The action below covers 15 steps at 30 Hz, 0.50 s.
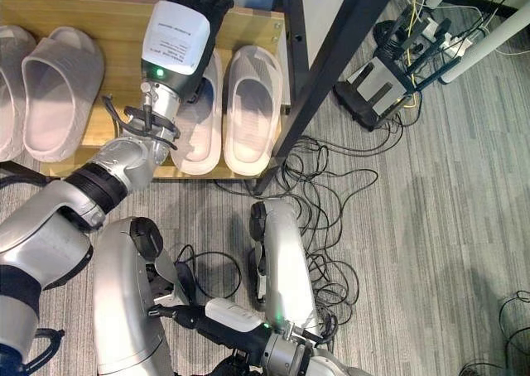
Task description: Arrange the slippers neatly on the shoe rack.
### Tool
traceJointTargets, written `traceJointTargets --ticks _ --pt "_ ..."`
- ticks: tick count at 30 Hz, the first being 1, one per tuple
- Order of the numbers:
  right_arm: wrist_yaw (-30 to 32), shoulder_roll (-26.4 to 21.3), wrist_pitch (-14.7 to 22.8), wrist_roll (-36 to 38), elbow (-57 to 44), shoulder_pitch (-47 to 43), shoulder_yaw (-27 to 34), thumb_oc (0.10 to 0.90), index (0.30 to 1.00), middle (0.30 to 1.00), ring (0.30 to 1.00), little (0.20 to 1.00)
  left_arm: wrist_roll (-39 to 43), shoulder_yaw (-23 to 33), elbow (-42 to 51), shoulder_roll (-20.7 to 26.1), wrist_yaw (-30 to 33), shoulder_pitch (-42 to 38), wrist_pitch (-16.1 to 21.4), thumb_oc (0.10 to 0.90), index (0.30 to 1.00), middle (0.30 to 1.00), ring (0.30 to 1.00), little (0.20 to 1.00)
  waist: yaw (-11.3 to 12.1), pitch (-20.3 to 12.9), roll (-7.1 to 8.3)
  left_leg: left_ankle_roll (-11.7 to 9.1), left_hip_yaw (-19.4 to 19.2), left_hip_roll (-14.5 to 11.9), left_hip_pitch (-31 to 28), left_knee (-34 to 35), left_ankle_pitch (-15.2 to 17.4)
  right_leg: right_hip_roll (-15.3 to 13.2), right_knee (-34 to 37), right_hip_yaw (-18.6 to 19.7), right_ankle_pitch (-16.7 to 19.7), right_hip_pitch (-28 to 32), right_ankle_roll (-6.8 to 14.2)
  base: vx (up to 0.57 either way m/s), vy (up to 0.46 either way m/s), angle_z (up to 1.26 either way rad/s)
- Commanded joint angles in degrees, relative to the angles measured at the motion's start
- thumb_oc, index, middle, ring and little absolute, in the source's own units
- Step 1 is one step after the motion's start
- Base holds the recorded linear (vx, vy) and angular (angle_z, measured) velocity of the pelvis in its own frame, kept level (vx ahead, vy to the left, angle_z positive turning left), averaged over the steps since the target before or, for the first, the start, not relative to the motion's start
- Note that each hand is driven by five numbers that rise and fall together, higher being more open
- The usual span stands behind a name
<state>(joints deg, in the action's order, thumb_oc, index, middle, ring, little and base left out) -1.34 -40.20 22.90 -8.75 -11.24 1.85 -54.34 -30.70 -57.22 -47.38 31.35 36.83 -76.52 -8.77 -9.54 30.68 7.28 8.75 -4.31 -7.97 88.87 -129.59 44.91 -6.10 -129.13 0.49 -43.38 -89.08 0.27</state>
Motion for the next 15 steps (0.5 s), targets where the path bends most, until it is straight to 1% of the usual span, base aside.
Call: traceJointTargets --ticks 1,6,10,11,15 --pt "-1.88 1.92 -1.62 1.94 12.39 -2.83 -1.89 0.800 0.900 0.900 0.900 0.900 -1.65 -0.81 -1.12 1.36 3.79 -11.77 0.37 0.800 0.900 0.900 0.900 0.900 1.01 -0.89 -0.22 -1.39 8.01 3.86 1.08 -1.89 -1.45 0.56 0.21 8.20 4.51 -0.88 -2.84 0.00 0.000 0.00" --pt "-1.84 2.10 -1.57 1.68 13.13 -3.08 -2.48 0.800 0.900 0.900 0.900 0.900 -1.07 -1.09 -2.82 0.95 3.20 -12.28 0.51 0.800 0.900 0.900 0.900 0.900 0.87 -0.89 -0.26 -1.49 7.94 3.88 1.08 -2.04 -1.71 0.43 -0.14 8.38 4.32 -0.88 -2.90 0.00 0.000 0.00" --pt "-1.64 2.24 -1.61 1.46 13.29 -2.80 -3.18 0.800 0.900 0.900 0.900 0.900 1.31 -0.27 -3.26 0.17 2.47 -12.20 1.32 0.800 0.900 0.900 0.900 0.900 0.67 -0.89 -0.17 -1.66 7.63 3.83 1.08 -2.24 -1.91 0.37 -0.66 8.79 4.23 -0.88 -3.13 0.00 0.000 0.00" --pt "-1.71 2.42 -1.67 1.41 13.46 -2.76 -3.30 0.800 0.900 0.900 0.900 0.900 2.39 0.39 -2.50 0.17 1.99 -11.92 1.88 0.800 0.900 0.900 0.900 0.900 0.74 -0.89 -0.25 -1.67 7.58 3.86 1.08 -2.22 -1.90 0.32 -0.69 8.79 4.21 -0.88 -3.17 0.00 0.000 0.00" --pt "-1.43 2.72 -1.76 1.14 13.56 -2.24 -3.17 0.800 0.900 0.900 0.900 0.900 3.52 1.56 -0.26 0.38 2.11 -11.41 2.21 0.800 0.900 0.900 0.900 0.900 0.99 -0.89 -0.54 -1.68 7.45 4.00 1.08 -2.23 -1.86 0.21 -0.83 8.69 3.93 -0.88 -3.37 0.00 0.000 0.00"
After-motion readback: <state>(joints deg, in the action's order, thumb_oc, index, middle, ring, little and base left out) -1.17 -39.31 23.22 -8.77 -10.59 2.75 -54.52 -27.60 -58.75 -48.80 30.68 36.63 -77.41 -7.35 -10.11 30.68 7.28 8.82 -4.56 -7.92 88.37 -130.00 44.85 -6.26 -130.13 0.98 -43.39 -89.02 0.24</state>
